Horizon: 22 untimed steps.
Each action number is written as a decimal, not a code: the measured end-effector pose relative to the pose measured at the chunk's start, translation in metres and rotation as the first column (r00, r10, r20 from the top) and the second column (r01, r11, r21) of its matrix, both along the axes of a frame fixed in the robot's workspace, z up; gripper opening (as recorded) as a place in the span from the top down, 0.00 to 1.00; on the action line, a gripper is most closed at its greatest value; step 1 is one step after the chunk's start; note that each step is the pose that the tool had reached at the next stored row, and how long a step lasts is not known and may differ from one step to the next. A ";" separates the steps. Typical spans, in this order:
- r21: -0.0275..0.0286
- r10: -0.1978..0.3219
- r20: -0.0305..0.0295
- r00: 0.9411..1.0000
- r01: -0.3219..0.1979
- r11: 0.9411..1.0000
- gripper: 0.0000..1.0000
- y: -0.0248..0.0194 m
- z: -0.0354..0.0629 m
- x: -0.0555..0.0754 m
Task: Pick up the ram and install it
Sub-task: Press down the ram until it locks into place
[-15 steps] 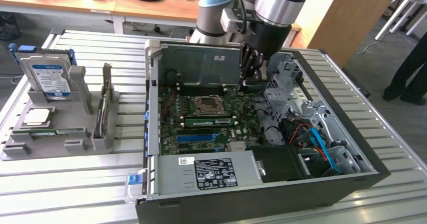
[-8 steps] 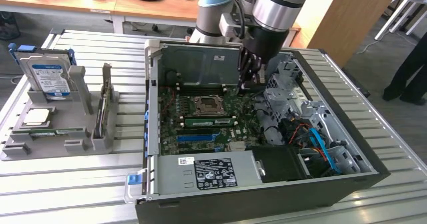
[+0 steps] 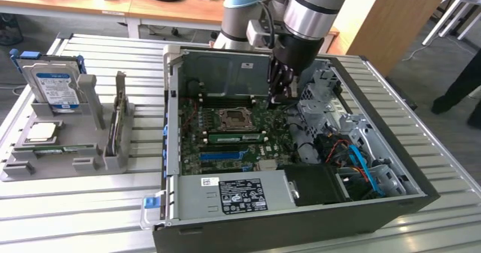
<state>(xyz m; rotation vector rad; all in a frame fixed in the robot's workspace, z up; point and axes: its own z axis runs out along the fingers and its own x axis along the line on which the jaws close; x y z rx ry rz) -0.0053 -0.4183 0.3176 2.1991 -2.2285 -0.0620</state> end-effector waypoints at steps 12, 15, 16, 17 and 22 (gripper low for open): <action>0.000 0.000 0.000 1.000 0.000 1.000 0.89 0.0000 -0.0084 0.000; 0.000 0.000 0.000 1.000 0.000 1.000 0.89 0.0000 -0.0107 0.000; 0.000 0.000 0.000 1.000 0.000 1.000 0.89 0.0000 -0.0115 0.000; 0.000 0.000 0.000 1.000 0.000 1.000 0.89 0.0000 -0.0122 0.000; 0.000 0.000 0.000 1.000 0.000 1.000 0.89 0.0000 -0.0165 0.000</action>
